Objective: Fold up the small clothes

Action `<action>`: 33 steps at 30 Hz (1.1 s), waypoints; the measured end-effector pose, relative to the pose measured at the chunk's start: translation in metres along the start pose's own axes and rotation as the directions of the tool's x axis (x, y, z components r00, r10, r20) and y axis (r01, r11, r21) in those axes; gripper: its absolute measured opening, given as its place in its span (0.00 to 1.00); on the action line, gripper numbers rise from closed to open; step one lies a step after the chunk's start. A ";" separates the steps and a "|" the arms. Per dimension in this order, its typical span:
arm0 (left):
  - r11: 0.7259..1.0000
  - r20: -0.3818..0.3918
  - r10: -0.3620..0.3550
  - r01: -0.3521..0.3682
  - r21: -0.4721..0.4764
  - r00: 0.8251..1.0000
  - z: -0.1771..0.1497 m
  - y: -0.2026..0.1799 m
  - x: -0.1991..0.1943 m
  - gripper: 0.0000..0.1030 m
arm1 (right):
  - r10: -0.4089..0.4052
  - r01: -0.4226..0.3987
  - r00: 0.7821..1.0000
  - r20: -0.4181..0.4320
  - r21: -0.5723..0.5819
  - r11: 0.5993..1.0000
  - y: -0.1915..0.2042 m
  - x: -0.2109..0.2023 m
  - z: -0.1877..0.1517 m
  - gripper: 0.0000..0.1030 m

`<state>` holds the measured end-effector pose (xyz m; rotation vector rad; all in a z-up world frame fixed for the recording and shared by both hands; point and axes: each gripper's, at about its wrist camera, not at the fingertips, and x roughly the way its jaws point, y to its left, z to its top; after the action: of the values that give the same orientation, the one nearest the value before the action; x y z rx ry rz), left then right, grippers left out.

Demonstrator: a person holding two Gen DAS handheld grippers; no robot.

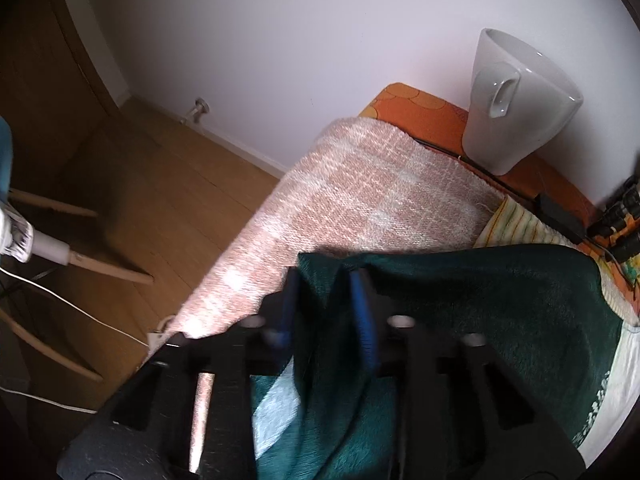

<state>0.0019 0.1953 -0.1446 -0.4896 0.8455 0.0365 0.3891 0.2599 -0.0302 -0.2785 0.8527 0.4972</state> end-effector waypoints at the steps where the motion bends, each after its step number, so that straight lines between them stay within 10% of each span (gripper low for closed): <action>1: 1.000 0.002 -0.003 0.003 -0.001 1.000 0.000 0.000 -0.001 0.00 | 0.000 0.000 1.000 0.012 -0.008 1.000 0.000 -0.002 0.000 0.12; 11: 0.998 0.047 -0.055 0.055 -0.003 0.997 -0.002 0.001 -0.017 0.00 | 0.158 -0.180 0.979 0.125 0.185 0.966 -0.050 -0.030 0.001 0.06; 33: 0.957 0.035 -0.203 0.191 0.218 0.979 -0.007 -0.106 -0.015 0.00 | 0.167 -0.248 0.934 0.317 0.236 0.940 -0.164 -0.118 -0.036 0.06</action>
<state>0.0104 0.1000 -0.0950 -0.3660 0.7315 -0.2214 0.3865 0.0690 0.0447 0.1417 0.6522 0.5965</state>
